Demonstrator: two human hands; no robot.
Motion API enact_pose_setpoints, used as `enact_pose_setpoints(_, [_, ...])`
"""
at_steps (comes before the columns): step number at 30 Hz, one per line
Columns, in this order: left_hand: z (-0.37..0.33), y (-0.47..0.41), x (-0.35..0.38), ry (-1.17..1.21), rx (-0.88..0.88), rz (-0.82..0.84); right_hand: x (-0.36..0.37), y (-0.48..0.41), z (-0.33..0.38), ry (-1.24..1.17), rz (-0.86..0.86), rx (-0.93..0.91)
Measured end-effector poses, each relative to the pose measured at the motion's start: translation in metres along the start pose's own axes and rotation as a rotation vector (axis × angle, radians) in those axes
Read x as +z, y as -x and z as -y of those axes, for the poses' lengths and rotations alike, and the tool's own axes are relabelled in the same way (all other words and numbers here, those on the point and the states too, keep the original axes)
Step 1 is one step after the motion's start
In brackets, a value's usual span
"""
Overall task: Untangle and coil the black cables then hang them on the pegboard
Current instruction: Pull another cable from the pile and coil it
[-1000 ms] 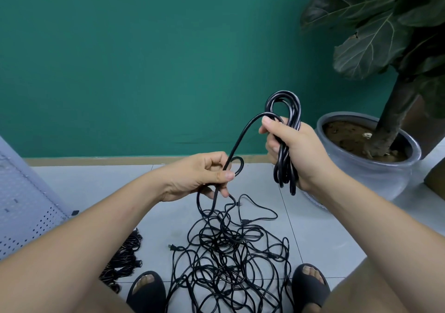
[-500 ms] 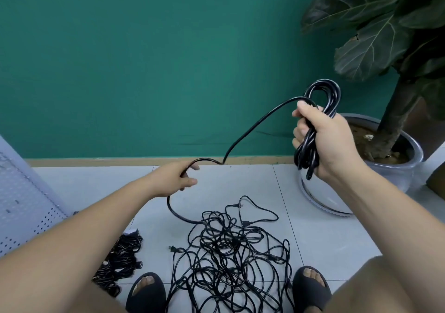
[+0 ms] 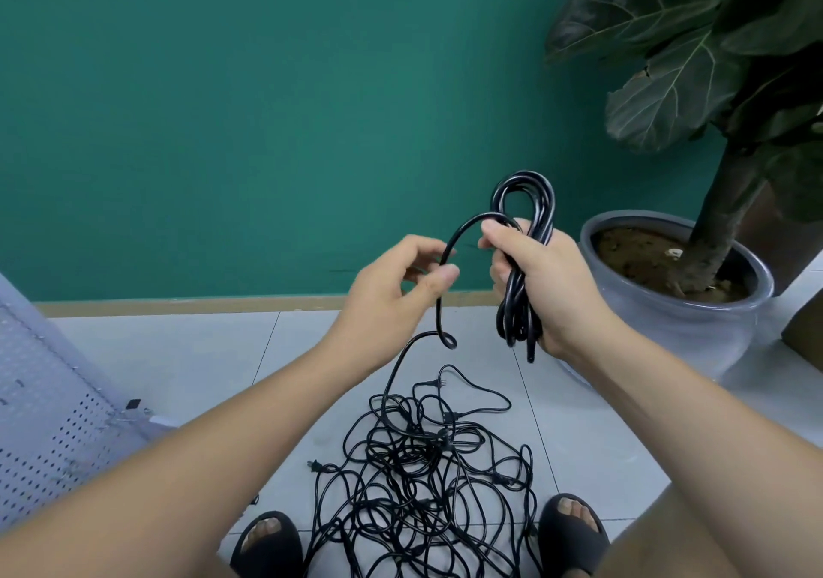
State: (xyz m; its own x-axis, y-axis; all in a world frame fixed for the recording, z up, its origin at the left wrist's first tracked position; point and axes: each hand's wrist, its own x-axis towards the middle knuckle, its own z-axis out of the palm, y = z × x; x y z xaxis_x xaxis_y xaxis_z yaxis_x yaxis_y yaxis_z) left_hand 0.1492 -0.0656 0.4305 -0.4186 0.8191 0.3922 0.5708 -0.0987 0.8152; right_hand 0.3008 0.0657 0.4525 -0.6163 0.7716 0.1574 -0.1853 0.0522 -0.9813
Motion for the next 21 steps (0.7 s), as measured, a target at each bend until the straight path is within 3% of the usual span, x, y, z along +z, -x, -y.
enact_pose_setpoints(7, [-0.031, -0.005, -0.008, 0.015, 0.026, -0.102, 0.006, 0.009, -0.003, 0.112, 0.101, 0.000])
enact_pose_setpoints(15, [-0.044, -0.012, 0.006, 0.366, -0.184, -0.199, 0.027, 0.026, -0.004, 0.401, 0.262, -0.057])
enact_pose_setpoints(18, [-0.046, -0.014, 0.011, 0.565, -0.283, -0.177, 0.031, 0.026, -0.005, 0.394, 0.298, -0.107])
enact_pose_setpoints(21, [-0.045, -0.015, 0.015, 0.545, -0.286, -0.150, 0.033, 0.026, -0.006, 0.349, 0.345, -0.099])
